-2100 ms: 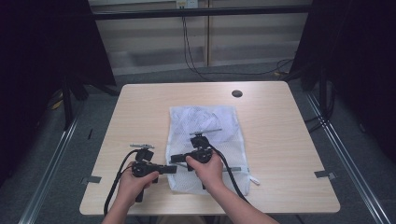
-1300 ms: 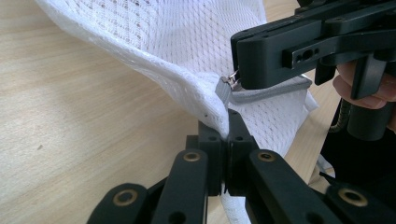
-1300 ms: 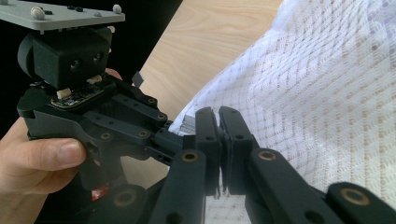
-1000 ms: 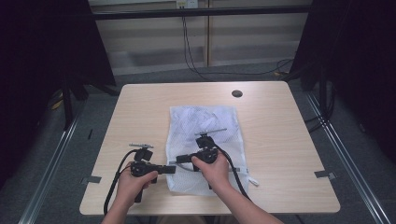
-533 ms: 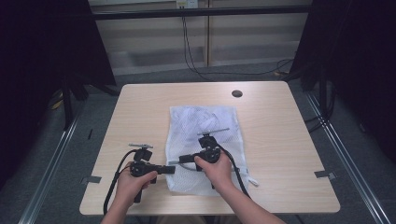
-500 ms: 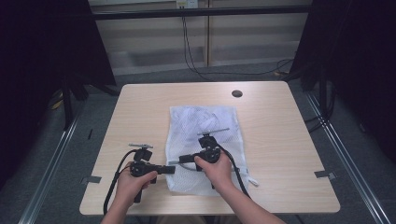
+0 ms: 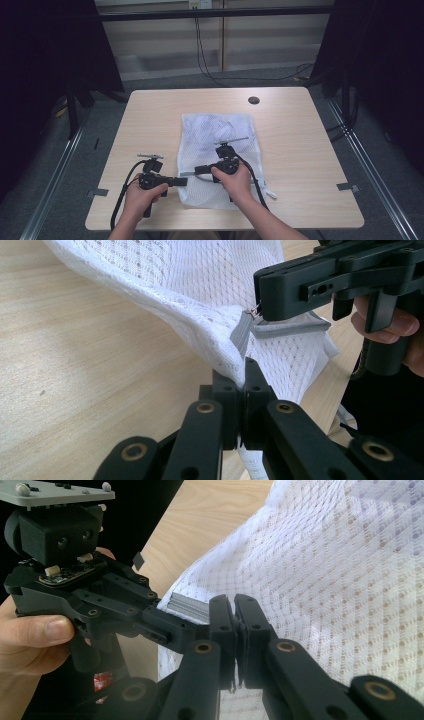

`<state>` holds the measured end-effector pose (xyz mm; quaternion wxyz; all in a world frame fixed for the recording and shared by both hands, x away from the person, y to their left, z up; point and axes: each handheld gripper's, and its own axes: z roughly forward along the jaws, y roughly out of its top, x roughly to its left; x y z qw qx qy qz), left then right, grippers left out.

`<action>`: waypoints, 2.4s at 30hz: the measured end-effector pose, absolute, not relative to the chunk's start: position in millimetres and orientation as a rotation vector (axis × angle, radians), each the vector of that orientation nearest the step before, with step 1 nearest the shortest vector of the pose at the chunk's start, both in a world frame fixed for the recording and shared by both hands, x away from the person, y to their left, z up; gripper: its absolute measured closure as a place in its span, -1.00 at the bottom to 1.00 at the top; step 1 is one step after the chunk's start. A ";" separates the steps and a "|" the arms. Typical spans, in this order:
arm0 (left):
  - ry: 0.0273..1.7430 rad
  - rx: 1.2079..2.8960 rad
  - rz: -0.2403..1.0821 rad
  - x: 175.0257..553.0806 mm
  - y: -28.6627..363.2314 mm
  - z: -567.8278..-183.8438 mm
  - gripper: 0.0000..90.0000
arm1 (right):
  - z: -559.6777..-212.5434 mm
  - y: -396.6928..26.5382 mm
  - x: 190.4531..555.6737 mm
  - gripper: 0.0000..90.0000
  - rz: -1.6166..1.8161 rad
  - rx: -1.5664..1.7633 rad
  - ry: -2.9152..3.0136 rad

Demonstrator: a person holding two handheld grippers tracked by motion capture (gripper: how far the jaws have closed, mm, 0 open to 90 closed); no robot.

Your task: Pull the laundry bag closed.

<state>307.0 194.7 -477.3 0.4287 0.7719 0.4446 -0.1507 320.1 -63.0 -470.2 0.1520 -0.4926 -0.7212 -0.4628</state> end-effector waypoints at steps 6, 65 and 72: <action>1.104 1.934 -0.369 306.8 193.7 -477.3 0.96 | -470.0 -64.5 320.2 0.93 -1.318 -1.404 -2.070; 1.134 1.923 -0.374 305.9 193.9 -475.8 0.97 | -468.8 -79.9 321.4 0.93 -1.324 -1.417 -2.071; 1.138 1.924 -0.375 305.8 194.0 -475.8 0.97 | -469.5 -80.0 321.5 0.93 -1.323 -1.409 -2.080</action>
